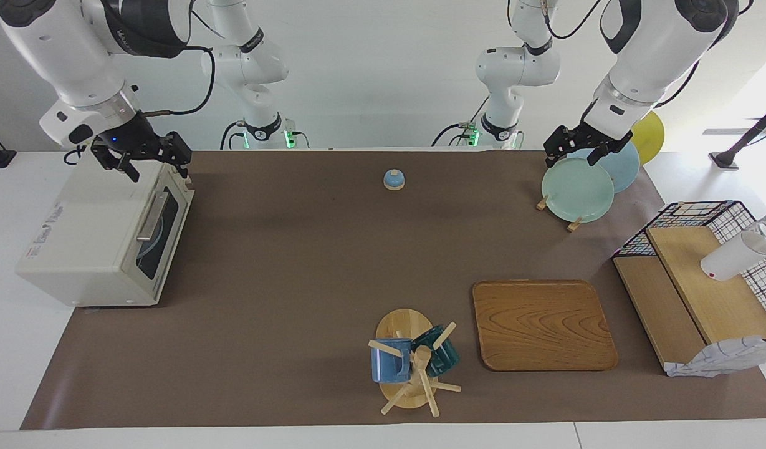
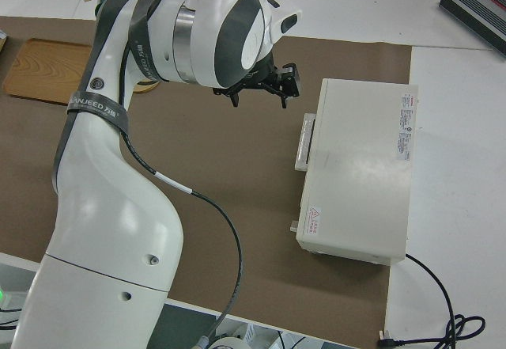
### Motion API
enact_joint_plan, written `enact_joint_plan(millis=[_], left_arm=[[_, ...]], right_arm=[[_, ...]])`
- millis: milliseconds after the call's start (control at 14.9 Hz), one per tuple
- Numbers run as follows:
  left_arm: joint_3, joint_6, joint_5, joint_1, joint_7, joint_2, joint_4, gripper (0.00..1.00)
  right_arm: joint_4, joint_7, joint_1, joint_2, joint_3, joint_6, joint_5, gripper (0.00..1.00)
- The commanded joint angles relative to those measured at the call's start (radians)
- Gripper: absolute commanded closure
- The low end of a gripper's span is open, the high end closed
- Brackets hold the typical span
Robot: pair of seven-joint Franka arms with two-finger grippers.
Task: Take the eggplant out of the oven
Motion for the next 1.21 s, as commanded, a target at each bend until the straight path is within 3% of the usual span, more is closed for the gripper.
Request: enact_joint_plan(millis=[0, 672, 739, 807, 1008, 1143], left_arm=[[-0.008, -0.024, 0.017, 0.009, 0.009, 0.004, 0.021, 0.00], [-0.008, -0.025, 0.017, 0.009, 0.009, 0.004, 0.020, 0.00], [-0.008, -0.025, 0.017, 0.009, 0.009, 0.004, 0.021, 0.00], [-0.008, -0.024, 0.017, 0.009, 0.009, 0.004, 0.020, 0.00], [-0.008, -0.024, 0.017, 0.009, 0.007, 0.004, 0.020, 0.00], [-0.008, -0.025, 0.017, 0.009, 0.009, 0.004, 0.020, 0.00]], right_arm=[[-0.001, -0.007, -0.006, -0.010, 0.005, -0.013, 0.029, 0.00], [-0.040, -0.022, -0.006, -0.030, 0.004, -0.005, 0.031, 0.03], [-0.059, -0.011, -0.005, -0.040, 0.005, 0.001, 0.031, 0.70], [-0.073, -0.016, 0.004, -0.044, 0.005, 0.015, 0.029, 0.97], [-0.123, -0.022, -0.012, -0.064, 0.002, 0.065, 0.020, 1.00], [-0.151, -0.005, -0.005, -0.060, 0.001, 0.094, -0.052, 1.00]])
